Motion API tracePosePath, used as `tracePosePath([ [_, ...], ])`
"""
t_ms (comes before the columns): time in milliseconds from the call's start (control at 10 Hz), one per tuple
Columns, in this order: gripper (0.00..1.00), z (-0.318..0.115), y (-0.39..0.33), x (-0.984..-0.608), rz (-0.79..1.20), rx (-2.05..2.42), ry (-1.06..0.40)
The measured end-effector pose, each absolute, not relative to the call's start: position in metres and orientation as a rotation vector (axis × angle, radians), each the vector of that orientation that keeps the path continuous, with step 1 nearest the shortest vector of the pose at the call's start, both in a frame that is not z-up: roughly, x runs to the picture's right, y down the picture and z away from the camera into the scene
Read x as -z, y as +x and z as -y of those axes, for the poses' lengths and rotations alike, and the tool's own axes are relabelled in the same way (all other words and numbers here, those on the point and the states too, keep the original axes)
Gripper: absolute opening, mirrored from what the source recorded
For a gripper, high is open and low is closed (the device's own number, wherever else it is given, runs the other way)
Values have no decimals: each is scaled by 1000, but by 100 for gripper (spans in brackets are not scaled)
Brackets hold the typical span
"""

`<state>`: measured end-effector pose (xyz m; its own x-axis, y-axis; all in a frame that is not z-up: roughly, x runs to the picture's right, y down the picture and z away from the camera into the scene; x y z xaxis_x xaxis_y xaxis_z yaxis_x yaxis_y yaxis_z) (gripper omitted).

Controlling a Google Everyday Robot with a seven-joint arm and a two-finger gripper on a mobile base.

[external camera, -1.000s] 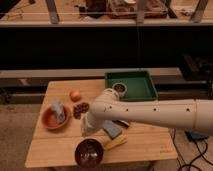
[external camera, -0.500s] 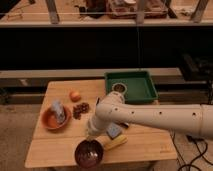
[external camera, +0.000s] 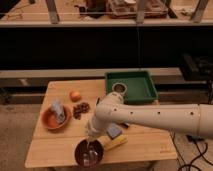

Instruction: Place fork in purple bowl

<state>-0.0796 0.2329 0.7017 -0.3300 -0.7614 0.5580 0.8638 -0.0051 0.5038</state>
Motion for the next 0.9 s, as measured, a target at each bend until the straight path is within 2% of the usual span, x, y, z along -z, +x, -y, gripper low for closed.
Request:
tracePosePath([
  [500,72,-228,-76,-695,934,1674,-116],
  [900,72,-202,-68,-699,790,1468,-150],
])
